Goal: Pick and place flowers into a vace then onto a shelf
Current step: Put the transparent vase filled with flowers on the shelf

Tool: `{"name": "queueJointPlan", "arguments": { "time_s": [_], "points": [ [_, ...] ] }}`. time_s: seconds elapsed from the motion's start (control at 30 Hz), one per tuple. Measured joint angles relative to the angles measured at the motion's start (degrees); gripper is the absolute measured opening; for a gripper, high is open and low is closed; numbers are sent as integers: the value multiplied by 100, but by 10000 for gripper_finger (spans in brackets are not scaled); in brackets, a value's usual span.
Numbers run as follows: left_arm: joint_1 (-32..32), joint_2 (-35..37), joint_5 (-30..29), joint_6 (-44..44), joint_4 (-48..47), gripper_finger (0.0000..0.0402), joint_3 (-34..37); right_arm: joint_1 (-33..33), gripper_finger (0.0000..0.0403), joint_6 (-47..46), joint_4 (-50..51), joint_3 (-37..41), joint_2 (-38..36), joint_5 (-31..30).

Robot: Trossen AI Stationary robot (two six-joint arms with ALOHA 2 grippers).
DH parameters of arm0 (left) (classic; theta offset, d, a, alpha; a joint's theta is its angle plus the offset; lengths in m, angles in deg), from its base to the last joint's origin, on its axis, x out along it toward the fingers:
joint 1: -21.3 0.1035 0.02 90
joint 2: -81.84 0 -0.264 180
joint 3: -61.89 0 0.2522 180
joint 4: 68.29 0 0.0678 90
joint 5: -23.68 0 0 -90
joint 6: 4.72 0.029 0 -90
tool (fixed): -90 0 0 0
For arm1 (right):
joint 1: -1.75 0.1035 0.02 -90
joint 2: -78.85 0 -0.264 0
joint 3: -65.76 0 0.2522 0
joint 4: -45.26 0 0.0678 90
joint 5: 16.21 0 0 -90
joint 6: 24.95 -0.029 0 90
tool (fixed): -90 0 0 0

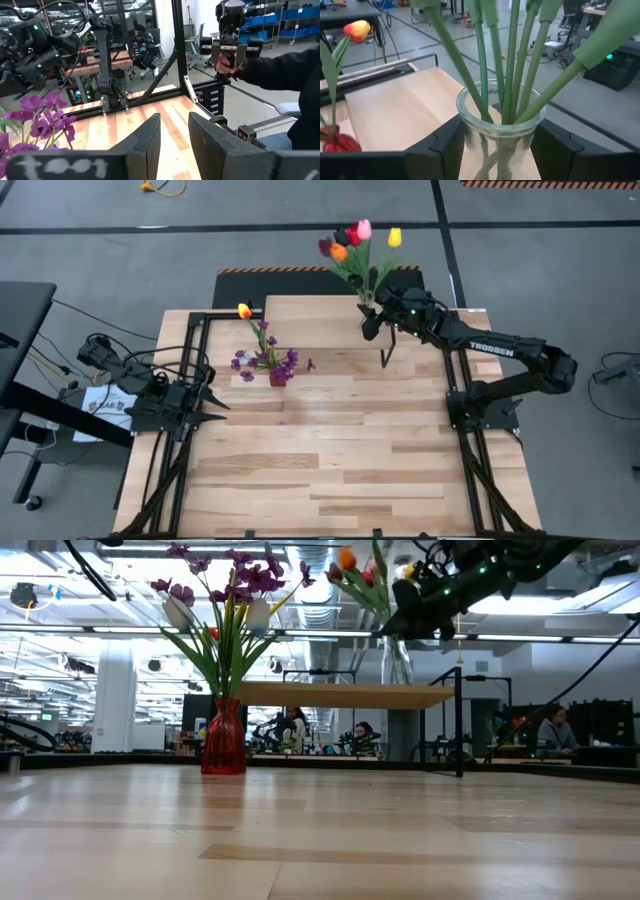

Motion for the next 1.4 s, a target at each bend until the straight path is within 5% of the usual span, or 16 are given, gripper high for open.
{"name": "queueJointPlan", "arguments": {
  "time_s": [0.37,0.77,1.4],
  "points": [
    [2,0,0,-58,0,90,0,22,181,29,-78,-7,99,5],
    [2,0,-3,-70,0,90,0,33,272,45,422,0,107,0],
    [0,-1,-9,-87,2,90,0,176,276,41,1071,0,-352,-25]
  ]
}}
